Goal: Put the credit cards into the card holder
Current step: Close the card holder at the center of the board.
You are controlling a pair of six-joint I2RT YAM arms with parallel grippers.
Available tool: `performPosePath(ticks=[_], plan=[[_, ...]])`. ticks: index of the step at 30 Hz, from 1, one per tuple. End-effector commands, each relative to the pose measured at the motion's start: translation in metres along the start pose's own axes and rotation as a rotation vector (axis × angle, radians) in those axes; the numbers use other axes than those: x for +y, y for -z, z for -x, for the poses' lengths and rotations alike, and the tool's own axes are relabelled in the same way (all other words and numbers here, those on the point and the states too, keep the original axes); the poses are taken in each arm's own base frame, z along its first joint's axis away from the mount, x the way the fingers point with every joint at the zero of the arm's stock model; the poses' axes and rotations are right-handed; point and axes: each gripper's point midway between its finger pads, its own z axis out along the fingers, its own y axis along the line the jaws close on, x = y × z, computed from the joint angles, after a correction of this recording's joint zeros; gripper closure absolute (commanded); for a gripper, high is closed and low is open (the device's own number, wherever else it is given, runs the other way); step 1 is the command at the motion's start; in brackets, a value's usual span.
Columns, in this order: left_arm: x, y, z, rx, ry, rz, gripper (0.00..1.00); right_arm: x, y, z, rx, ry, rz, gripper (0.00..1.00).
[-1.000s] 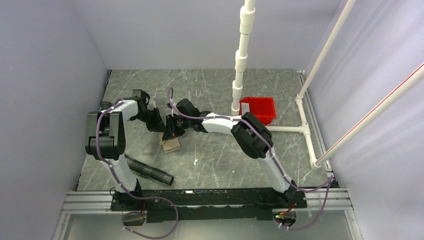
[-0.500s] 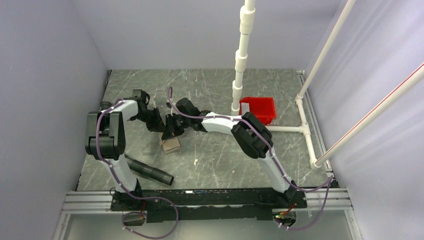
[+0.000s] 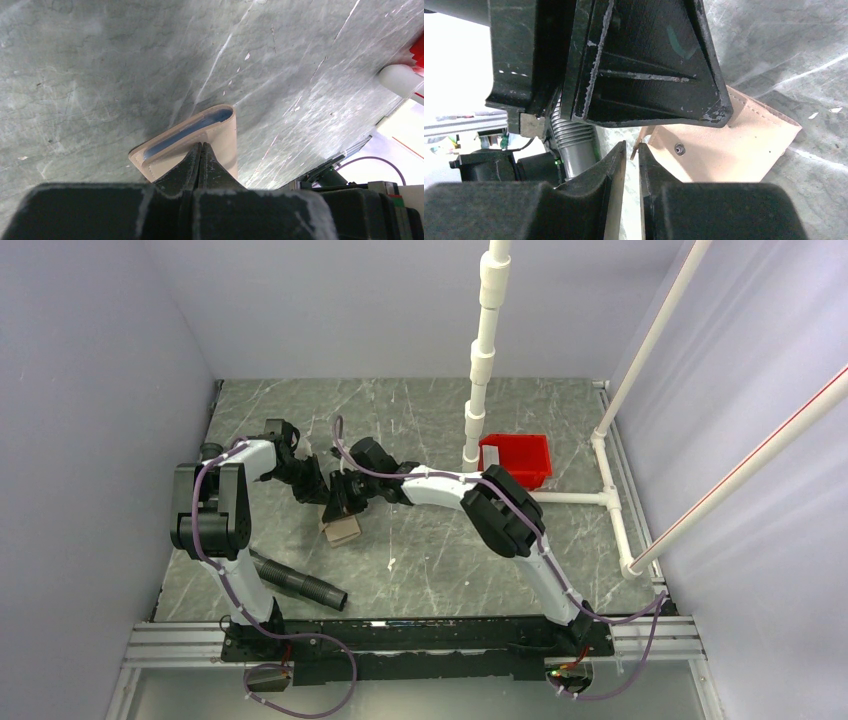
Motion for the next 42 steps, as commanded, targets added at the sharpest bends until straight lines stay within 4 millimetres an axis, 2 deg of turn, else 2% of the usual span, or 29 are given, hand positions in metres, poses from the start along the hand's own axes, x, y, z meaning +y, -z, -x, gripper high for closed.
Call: performPosePath(ticks=[1, 9, 17, 26, 37, 42], plan=[[0.012, -0.011, -0.008, 0.036, -0.024, 0.039, 1.00, 0.017, -0.001, 0.012, -0.021, 0.041, 0.041, 0.83], [0.013, -0.011, -0.008, 0.037, -0.026, 0.043, 1.00, 0.016, 0.006, 0.020, -0.053, 0.065, -0.003, 1.00], [0.014, -0.012, -0.008, 0.039, -0.025, 0.046, 1.00, 0.017, 0.025, 0.041, -0.129, 0.187, -0.194, 1.00], [0.015, -0.012, -0.009, 0.041, -0.022, 0.049, 1.00, 0.017, 0.017, 0.037, -0.110, 0.217, -0.259, 1.00], [0.014, -0.012, -0.009, 0.041, -0.023, 0.048, 1.00, 0.005, 0.023, 0.036, -0.121, 0.212, -0.373, 1.00], [0.015, -0.012, -0.009, 0.041, -0.023, 0.048, 1.00, 0.010, 0.026, 0.041, -0.141, 0.228, -0.368, 1.00]])
